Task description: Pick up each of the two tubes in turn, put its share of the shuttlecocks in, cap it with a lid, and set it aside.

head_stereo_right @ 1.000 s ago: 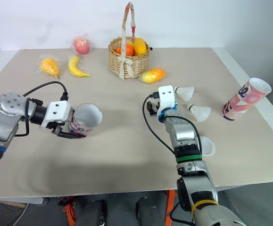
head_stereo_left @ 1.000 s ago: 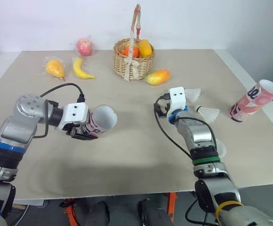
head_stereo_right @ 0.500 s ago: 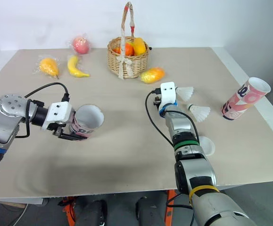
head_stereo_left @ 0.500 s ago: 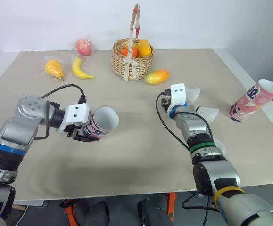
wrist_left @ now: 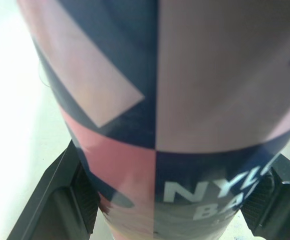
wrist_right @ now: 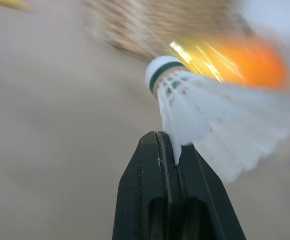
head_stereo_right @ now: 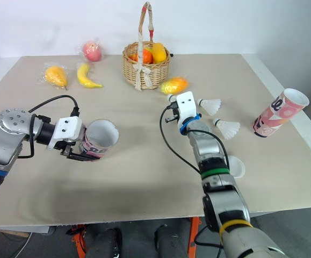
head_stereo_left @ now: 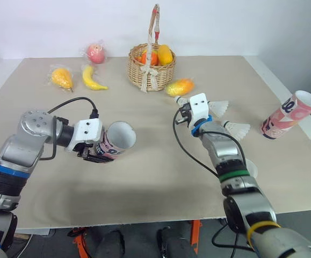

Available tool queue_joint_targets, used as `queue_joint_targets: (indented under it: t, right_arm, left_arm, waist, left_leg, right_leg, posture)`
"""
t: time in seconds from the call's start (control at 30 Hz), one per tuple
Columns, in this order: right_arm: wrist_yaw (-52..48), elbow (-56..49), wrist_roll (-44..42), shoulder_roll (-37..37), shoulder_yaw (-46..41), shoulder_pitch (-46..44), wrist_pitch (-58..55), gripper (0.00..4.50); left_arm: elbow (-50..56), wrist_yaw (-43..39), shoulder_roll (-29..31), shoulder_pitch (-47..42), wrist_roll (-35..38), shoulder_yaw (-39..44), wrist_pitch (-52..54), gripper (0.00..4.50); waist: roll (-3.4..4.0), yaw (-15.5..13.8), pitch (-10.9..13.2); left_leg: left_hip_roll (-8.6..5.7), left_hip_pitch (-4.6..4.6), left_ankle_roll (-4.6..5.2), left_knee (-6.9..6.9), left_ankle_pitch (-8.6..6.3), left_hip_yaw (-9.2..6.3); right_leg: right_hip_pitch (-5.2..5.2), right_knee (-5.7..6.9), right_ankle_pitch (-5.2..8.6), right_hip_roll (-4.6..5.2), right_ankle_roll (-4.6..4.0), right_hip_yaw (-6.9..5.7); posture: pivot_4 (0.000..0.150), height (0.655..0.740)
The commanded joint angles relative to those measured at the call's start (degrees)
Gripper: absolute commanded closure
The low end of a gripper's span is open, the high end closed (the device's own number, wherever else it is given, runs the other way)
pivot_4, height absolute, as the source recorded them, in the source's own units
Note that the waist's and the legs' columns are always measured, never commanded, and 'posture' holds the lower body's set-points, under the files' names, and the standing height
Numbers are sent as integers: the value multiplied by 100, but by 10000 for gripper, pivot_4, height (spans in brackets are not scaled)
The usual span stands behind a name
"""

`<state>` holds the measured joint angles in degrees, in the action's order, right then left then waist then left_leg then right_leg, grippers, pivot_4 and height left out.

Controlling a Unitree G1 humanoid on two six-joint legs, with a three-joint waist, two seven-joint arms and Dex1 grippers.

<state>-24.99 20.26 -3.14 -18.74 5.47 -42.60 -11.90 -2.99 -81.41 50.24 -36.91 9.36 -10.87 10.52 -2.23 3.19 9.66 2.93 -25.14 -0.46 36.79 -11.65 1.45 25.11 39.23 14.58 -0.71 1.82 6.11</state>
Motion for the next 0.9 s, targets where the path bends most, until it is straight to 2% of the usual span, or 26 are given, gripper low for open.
queue_joint_targets:
  t: [0.03, 0.13, 0.27, 0.43, 0.57, 0.73, 0.77, 0.83, 0.87, 0.9]
  right_arm:
    - [-1690, -2249, -549, -973, 168, 514, 121, 44779]
    - [-2792, -3422, -1206, -1809, 75, 683, -234, 44779]
    - [-3453, -3931, -1310, -2219, 330, 362, -264, 44779]
    - [-3933, -3833, -671, -2137, 1073, -211, 344, 44779]
    - [-4132, -3624, -396, -2018, 1357, -438, 701, 44779]
    - [-4120, -2956, 233, -1629, 1791, -938, 1054, 44779]
    - [-4111, -2830, 326, -1565, 1843, -1015, 1100, 39894]
    - [-4121, -2641, 466, -1488, 1896, -1123, 1198, 35274]
    - [-4155, -2603, 458, -1462, 1891, -1159, 1188, 28948]
    - [-4234, -2632, 367, -1451, 1858, -1173, 1153, 25582]
  left_arm:
    - [120, -1, 43, -31, 58, 106, 12, 12927]
    - [84, -27, 39, -34, 58, 88, 16, 12927]
    - [-24, -70, 1, -92, 47, 48, -17, 12927]
    - [-179, -133, -98, -210, 42, -10, -63, 12927]
    - [-240, -170, -169, -269, 18, -26, -50, 12927]
    - [-252, -202, -230, -297, 29, -32, 20, 12927]
    - [-252, -207, -243, -303, 43, -29, 50, 12927]
    - [-241, -223, -265, -304, 83, -20, 123, 12927]
    - [-231, -230, -270, -301, 97, -19, 166, 12927]
    - [-217, -245, -267, -294, 103, -25, 207, 12927]
  waist:
    - [2, -41, 1]
    - [14, -74, 9]
    - [19, -22, 12]
    - [23, -38, 14]
    - [22, -55, 14]
    - [23, -57, 14]
    - [23, -58, 14]
    - [23, -58, 14]
    - [23, -59, 14]
    - [22, -60, 14]
  left_leg:
    - [0, -1, 1, 4, -1, -2]
    - [-1, -4, 4, 17, -3, -11]
    - [23, 9, 8, 58, -5, -7]
    - [46, 12, 51, 71, 30, 0]
    - [48, 11, 51, 75, 47, 6]
    - [49, 7, 50, 77, 47, 15]
    - [51, 6, 50, 75, 47, 17]
    - [51, 6, 50, 73, 47, 16]
    - [51, 6, 50, 71, 47, 16]
    - [51, 5, 50, 71, 47, 16]
  right_leg:
    - [-1, 0, 0, 0, 0, -2]
    - [-9, -1, 2, 2, 3, -13]
    - [-24, 1, -10, -17, 2, -17]
    - [-20, 4, -41, -38, 23, -18]
    - [-18, 4, -53, -38, 17, -15]
    - [-10, 5, -64, -36, 23, -10]
    - [-6, 6, -66, -37, 16, -10]
    - [-5, 7, -71, -37, 1, -11]
    - [-4, 8, -75, -37, -13, -12]
    - [-4, 8, -75, -37, -15, -12]
  posture:
    - [1500, 7400]
    - [1500, 7400]
    - [1500, 7400]
    - [1500, 7400]
    - [1500, 7400]
    - [1500, 7400]
    - [1500, 7400]
    - [1500, 7400]
    - [1500, 7400]
    - [1500, 7400]
